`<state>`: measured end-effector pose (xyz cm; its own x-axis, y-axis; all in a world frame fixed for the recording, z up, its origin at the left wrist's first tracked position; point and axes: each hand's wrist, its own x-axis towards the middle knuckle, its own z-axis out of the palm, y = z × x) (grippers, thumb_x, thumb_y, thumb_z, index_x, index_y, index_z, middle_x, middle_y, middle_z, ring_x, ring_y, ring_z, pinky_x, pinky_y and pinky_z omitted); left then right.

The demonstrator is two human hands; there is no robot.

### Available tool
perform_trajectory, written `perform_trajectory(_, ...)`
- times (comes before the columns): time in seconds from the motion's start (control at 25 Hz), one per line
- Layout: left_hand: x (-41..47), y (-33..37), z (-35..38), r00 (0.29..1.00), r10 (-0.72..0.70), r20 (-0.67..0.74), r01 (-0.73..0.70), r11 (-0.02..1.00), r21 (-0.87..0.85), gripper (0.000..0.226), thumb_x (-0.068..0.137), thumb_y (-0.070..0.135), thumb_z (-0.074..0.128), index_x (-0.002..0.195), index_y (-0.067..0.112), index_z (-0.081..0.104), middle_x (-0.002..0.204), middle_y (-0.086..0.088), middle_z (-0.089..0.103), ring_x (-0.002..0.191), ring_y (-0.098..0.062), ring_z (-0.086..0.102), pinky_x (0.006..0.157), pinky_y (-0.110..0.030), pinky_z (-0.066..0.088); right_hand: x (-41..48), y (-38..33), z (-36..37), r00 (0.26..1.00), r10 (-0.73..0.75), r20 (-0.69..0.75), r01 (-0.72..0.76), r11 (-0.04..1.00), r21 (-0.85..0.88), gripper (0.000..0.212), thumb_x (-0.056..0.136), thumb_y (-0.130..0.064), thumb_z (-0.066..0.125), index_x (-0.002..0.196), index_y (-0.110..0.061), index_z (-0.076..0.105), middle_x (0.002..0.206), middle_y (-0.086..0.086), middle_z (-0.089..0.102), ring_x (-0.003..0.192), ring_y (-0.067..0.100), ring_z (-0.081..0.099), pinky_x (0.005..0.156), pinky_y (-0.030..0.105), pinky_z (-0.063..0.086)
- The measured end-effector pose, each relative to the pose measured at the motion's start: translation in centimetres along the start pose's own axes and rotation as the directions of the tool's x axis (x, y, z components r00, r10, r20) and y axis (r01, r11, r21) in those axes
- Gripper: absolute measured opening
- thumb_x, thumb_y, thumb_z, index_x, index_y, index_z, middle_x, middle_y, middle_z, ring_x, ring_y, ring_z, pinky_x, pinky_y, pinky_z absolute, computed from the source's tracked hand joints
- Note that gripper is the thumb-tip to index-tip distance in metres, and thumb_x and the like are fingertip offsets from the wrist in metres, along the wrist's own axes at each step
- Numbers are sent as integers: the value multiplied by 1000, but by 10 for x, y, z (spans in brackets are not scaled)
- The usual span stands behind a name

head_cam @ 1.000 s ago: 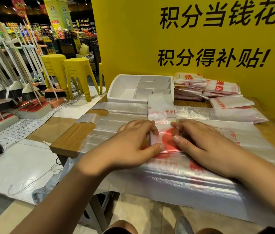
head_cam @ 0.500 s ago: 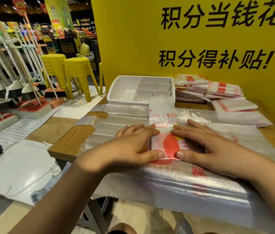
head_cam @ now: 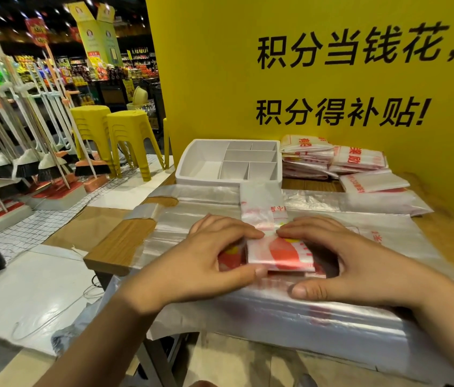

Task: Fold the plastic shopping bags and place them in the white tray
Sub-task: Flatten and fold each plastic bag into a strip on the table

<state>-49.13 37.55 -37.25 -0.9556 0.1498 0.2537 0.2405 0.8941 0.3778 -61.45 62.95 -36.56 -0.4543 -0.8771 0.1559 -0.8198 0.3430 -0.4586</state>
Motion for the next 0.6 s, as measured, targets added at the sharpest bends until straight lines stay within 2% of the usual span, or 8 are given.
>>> perform_trajectory(0.12, -2, 2, -3, 999, -25, -40, 18, 984, -179, 59, 86, 77, 42, 129, 41, 59, 123, 24, 57, 123, -1, 49, 101, -24, 40, 0, -2, 2, 991, -34, -128, 38, 999, 28, 55, 79, -58, 74, 130, -47, 57, 128, -32, 52, 125, -9, 47, 102, 13, 38)
perform_trajectory(0.2, -4, 3, -6, 1000, -16, 23, 20, 979, -203, 58, 79, 76, 56, 127, 43, 59, 125, 26, 55, 124, 1, 48, 101, -18, 40, 1, -1, 3, 975, -72, -209, 84, 995, 50, 32, 86, -45, 72, 118, -41, 68, 116, -25, 64, 113, -3, 59, 95, 19, 45)
perform_trajectory(0.28, -6, 5, -6, 998, -2, 64, 14, 981, -192, 57, 77, 64, 73, 128, 43, 59, 127, 27, 53, 125, 3, 48, 101, -13, 39, 0, -3, 3, 972, -78, -221, 98, 992, 79, 21, 89, -42, 69, 110, -41, 72, 108, -23, 68, 105, 0, 63, 88, 20, 48)
perform_trajectory(0.36, -5, 7, -3, 1000, -13, 17, 18, 956, -292, 45, 84, 42, 77, 126, 33, 63, 125, 20, 60, 119, 3, 55, 97, -12, 43, -2, -7, 2, 974, -52, -222, 85, 986, 143, 21, 90, -41, 66, 110, -48, 71, 107, -24, 69, 103, 1, 64, 84, 19, 49)
perform_trajectory(0.44, -3, 9, -3, 999, -42, -11, 34, 911, -411, 35, 91, 25, 72, 125, 20, 66, 122, 12, 67, 114, 1, 61, 96, -15, 47, -3, -9, 2, 974, -38, -222, 75, 984, 160, 26, 90, -41, 64, 113, -52, 68, 110, -27, 68, 105, 0, 64, 85, 17, 49)
perform_trajectory(0.52, 0, 11, -5, 999, -42, 12, 44, 917, -396, 31, 97, 24, 65, 128, 21, 65, 121, 12, 68, 112, 0, 62, 96, -21, 49, 0, -11, 3, 978, -20, -209, 51, 988, 143, 23, 93, -43, 60, 112, -54, 65, 110, -32, 65, 102, -3, 62, 82, 13, 46)
perform_trajectory(0.6, 5, 11, -5, 998, -56, 16, 58, 949, -309, 29, 100, 31, 59, 128, 24, 63, 121, 12, 66, 111, -1, 60, 96, -24, 49, 4, -13, 5, 977, 6, -212, 24, 990, 137, 22, 94, -49, 53, 113, -57, 61, 110, -36, 63, 100, -7, 60, 78, 10, 44)
